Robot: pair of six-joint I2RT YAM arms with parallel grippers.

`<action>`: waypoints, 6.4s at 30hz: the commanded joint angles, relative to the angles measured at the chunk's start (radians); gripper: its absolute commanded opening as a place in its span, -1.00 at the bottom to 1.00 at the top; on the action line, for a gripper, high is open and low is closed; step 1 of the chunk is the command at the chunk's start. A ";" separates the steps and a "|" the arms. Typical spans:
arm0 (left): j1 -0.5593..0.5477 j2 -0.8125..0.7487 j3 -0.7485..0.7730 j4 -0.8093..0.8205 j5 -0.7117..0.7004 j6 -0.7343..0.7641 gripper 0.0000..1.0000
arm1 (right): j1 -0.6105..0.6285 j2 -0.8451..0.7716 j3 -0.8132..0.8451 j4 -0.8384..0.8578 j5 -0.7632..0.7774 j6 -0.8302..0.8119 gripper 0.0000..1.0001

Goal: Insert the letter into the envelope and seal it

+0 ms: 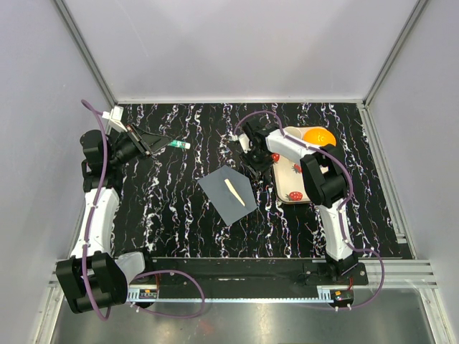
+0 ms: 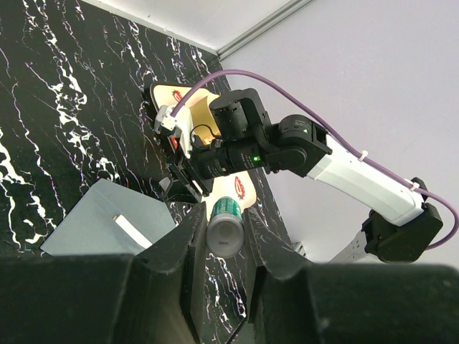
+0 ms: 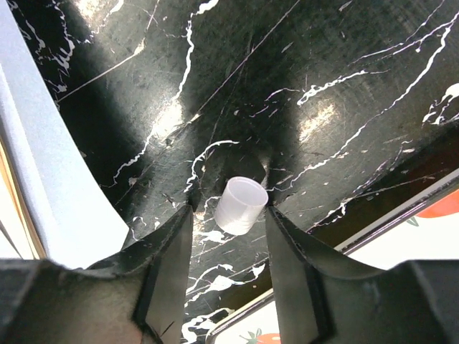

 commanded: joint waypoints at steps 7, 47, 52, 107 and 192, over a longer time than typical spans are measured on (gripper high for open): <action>0.005 -0.011 0.031 0.040 0.010 0.004 -1.00 | -0.004 -0.002 0.034 -0.029 -0.012 -0.014 0.37; -0.348 -0.391 -0.076 0.126 0.194 0.352 -1.00 | 0.251 -0.589 0.241 -0.161 -0.727 -0.015 1.00; -0.396 -0.391 -0.078 0.164 0.196 0.338 -1.00 | 0.318 -0.569 0.270 -0.169 -0.763 -0.038 1.00; -0.483 -0.341 0.074 -0.406 -0.010 0.673 0.24 | 0.406 -0.598 0.140 -0.224 -0.281 -0.213 -1.00; -0.606 -0.634 0.003 -0.473 -0.053 1.773 0.10 | 0.492 -0.595 0.185 -0.347 -0.585 -0.152 -1.00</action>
